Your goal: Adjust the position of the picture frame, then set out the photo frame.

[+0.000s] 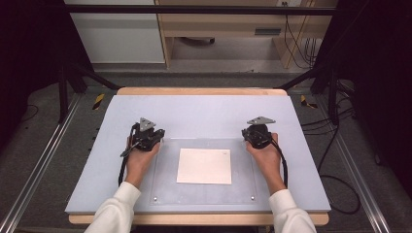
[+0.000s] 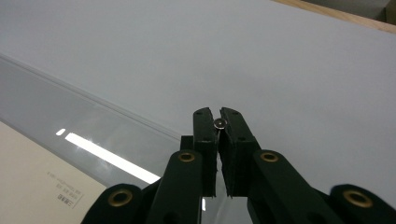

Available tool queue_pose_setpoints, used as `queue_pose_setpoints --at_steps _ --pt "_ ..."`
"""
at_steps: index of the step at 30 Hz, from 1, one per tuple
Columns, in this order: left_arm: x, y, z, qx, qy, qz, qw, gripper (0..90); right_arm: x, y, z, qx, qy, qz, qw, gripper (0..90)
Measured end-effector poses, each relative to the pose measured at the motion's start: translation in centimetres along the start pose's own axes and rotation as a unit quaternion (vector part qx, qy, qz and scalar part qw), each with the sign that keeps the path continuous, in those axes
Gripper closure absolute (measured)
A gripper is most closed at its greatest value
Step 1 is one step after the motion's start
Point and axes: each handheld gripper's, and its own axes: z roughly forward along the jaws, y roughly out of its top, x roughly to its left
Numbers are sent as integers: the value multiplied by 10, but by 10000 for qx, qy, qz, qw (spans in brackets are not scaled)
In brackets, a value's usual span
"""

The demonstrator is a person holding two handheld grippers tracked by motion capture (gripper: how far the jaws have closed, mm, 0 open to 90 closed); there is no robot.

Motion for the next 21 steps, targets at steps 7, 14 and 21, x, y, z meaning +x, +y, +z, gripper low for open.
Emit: queue_pose_setpoints --at_steps 7,14,21 --pt "4 6 1 234 -140 88 9996 849 -1 4 0 158 18 11 9999 857" --pt "5 12 2 425 -181 81 9989 849 -2 10 1 398 67 -8 9992 858" --pt "6 18 5 647 -166 40 9978 850 -4 21 4 801 110 77 9967 858"
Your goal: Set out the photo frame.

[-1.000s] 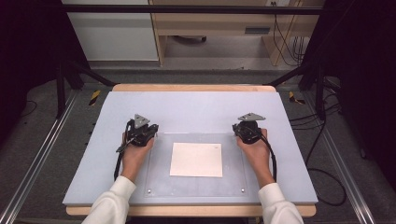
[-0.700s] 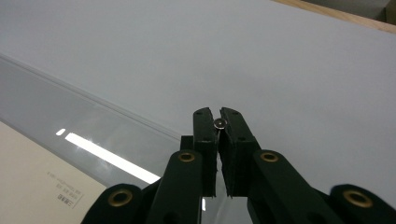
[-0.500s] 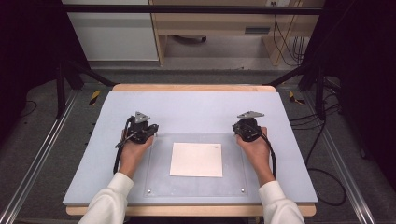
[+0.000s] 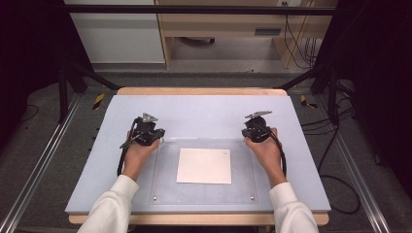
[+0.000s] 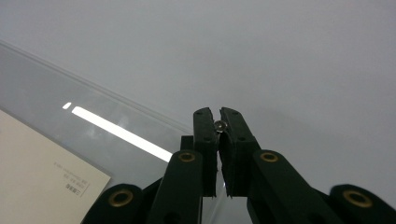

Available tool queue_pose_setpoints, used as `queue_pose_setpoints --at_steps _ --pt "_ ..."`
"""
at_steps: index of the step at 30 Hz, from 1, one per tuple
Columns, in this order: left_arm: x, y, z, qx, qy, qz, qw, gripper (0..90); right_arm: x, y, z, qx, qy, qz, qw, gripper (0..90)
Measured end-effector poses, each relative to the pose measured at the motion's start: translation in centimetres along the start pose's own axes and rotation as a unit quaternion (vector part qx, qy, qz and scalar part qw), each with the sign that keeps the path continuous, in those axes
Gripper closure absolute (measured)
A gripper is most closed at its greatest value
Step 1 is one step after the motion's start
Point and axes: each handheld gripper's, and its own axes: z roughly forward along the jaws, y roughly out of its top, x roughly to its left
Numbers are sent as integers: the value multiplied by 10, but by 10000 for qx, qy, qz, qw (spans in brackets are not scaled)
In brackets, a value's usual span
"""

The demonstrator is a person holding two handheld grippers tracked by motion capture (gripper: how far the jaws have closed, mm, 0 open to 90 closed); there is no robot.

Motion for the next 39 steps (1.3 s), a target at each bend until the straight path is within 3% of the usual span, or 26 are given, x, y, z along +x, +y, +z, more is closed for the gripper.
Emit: queue_pose_setpoints --at_steps 4,8,13,22,26,30,39 --pt "2 4 1 119 -57 -37 9999 850 -1 4 1 138 16 42 9999 859" --pt "8 11 4 337 -172 -143 9992 850 -7 15 5 460 164 171 9987 858" --pt "11 16 6 478 -259 -183 9984 850 -12 21 7 677 314 272 9968 857" --pt "11 17 6 561 -276 -183 9979 851 -11 15 4 504 316 200 9980 849" --pt "11 18 6 589 -290 -182 9977 850 -11 11 1 328 196 17 9993 723" --pt "13 19 6 638 -325 -193 9973 850 -10 0 -20 -181 204 -129 9995 644" --pt "13 22 8 752 -341 -257 9963 849 -5 -51 -67 -952 -28 -394 9947 271"
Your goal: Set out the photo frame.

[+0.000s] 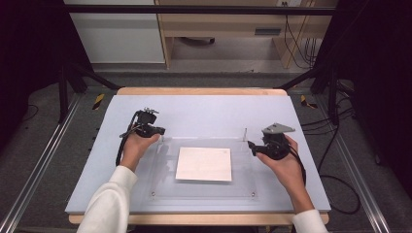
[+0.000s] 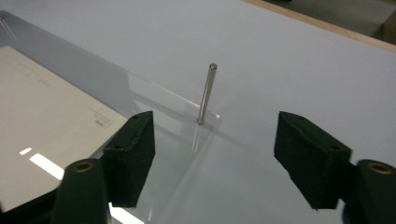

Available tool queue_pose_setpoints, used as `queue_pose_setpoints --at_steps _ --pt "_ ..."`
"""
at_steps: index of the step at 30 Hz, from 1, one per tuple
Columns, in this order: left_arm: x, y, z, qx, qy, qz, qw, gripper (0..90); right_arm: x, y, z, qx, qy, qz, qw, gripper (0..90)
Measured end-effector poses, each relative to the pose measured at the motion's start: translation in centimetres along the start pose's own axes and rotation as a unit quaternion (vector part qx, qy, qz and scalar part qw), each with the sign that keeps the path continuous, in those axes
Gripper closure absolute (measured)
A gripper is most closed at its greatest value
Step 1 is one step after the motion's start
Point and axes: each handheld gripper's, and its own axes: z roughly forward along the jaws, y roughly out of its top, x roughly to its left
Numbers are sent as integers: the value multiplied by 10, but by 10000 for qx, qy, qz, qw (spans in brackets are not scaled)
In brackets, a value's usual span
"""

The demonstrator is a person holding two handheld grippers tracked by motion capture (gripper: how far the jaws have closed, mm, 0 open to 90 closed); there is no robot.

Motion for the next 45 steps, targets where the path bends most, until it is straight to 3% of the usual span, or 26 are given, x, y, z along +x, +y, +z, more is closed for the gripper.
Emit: queue_pose_setpoints --at_steps 4,6,7,9,12,15,18,22,31,34,37,45 --pt "-1 1 0 61 28 -12 10000 848 4 -17 -17 -280 -60 -119 9995 166" --pt "-1 1 0 68 31 -30 10000 848 6 -21 -24 -246 -50 -175 9995 111" --pt "-1 1 0 68 31 -30 10000 848 7 -25 -28 -150 -21 -152 9998 113" --pt "-2 1 1 75 43 -34 10000 848 10 -35 -35 69 -31 -344 9994 136" --pt "-1 1 1 84 41 -54 9999 848 13 -53 -44 90 196 -501 9985 124" --pt "-1 1 1 95 41 -62 9999 848 17 -63 -55 46 112 -595 9982 153" --pt "-1 2 1 129 43 -74 9999 848 18 -69 -64 -50 173 -619 9979 168" --pt "0 3 2 153 19 -115 9998 847 19 -76 -68 21 193 -779 9968 177" --pt "2 6 3 241 -42 -150 9996 847 20 -92 -80 314 255 -1270 9911 213" --pt "2 6 4 243 -13 -150 9996 847 21 -101 -82 492 371 -1450 9875 229" --pt "2 6 4 260 -15 -162 9995 847 26 -104 -83 490 449 -1630 9844 252" --pt "3 7 5 280 -27 -185 9994 847 37 -103 -80 462 779 -1839 9788 257"
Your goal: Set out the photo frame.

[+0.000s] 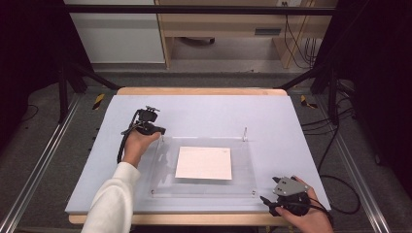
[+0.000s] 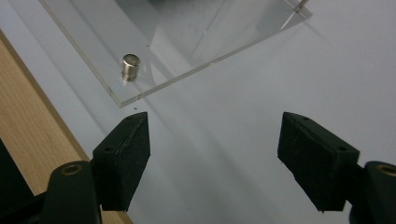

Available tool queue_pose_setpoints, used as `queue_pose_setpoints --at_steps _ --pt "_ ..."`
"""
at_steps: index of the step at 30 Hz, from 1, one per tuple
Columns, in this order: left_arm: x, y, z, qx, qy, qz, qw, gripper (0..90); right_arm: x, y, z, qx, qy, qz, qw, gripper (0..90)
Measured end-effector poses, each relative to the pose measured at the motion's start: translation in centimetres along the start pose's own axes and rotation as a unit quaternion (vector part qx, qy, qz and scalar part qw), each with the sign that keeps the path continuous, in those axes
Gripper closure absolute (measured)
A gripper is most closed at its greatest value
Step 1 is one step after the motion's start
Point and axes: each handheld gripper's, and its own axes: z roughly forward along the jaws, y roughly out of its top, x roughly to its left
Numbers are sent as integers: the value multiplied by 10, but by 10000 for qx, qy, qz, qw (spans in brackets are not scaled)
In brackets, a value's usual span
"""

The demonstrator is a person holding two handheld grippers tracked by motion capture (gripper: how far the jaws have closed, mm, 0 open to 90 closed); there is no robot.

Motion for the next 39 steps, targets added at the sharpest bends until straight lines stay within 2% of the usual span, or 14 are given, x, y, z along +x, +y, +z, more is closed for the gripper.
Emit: queue_pose_setpoints --at_steps 5,9,11,14,15,16,21,28,32,39 --pt "2 0 1 -16 -32 -42 10000 847 6 4 6 23 100 -143 9998 252" --pt "2 1 2 -13 -50 -38 10000 847 11 9 11 -60 117 -240 9996 229" --pt "2 1 2 -14 -51 -36 10000 847 13 13 14 -187 121 -348 9991 227" --pt "3 1 2 -5 -64 -39 10000 846 19 18 18 -369 52 -561 9977 228" --pt "3 1 2 -23 -74 -59 10000 846 19 18 18 -369 52 -561 9977 228" --pt "3 0 2 -22 -83 -52 9999 845 21 20 20 -484 -72 -708 9963 236" --pt "2 0 3 -46 -80 18 10000 845 26 23 21 -647 -152 -971 9931 276" --pt "3 -1 3 -53 -124 115 9998 843 30 24 20 -759 -122 -1100 9909 362" --pt "2 -2 3 -44 -103 179 9998 841 33 24 22 -659 -106 -1143 9912 383" --pt "2 -3 3 -76 -108 191 9997 836 36 26 22 -653 -80 -1118 9916 408"
